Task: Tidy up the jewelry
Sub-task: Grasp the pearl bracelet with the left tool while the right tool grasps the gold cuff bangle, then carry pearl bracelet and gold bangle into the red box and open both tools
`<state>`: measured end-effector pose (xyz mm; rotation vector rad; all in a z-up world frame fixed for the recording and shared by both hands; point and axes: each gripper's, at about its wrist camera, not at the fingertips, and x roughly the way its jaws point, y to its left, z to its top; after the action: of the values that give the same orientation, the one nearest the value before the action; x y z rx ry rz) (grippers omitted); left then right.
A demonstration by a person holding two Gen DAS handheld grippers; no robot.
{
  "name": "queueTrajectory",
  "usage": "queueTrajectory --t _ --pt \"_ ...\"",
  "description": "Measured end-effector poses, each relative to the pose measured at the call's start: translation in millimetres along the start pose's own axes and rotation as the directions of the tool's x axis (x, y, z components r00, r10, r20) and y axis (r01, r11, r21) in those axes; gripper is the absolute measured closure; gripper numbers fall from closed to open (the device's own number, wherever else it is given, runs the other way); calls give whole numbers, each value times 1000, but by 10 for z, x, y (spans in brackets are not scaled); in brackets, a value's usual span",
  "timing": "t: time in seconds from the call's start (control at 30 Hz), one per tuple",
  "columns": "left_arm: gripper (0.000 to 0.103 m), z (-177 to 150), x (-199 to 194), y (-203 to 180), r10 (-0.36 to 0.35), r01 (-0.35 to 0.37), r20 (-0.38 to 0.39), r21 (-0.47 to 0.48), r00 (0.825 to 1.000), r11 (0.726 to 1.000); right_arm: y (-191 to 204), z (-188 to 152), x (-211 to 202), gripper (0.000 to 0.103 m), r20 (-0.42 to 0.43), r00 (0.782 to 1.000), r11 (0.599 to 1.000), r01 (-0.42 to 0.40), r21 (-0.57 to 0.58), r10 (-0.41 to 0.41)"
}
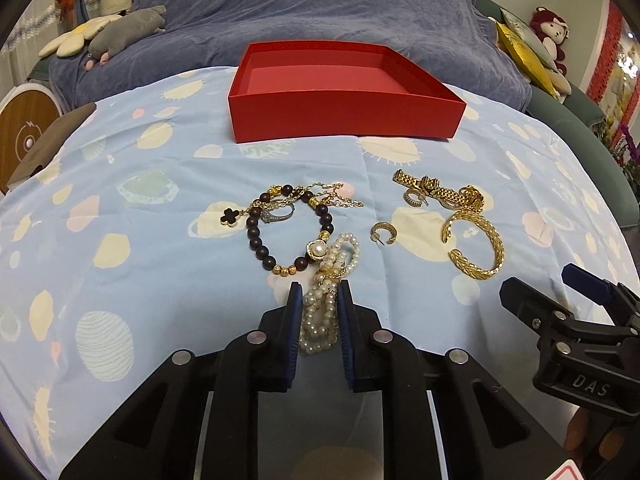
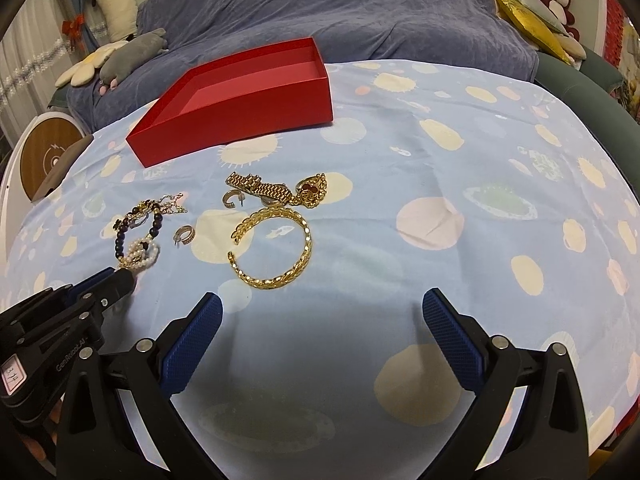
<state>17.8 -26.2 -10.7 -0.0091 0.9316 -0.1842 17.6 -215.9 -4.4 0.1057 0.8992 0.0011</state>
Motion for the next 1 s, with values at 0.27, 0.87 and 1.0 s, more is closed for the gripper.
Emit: queueTrajectory --t 0.27,0.87,1.0 --pt "88 33 -137 71 -1 2 22 -18 1000 1000 193 60 245 5 -19 1000 996 9 -85 -10" --pt "88 29 -194 241 10 -9 22 -38 1000 999 277 116 247 51 -3 998 993 -65 -100 65" --pt "88 52 -200 243 7 -6 24 -42 1000 999 290 145 159 51 11 996 992 -88 -94 89"
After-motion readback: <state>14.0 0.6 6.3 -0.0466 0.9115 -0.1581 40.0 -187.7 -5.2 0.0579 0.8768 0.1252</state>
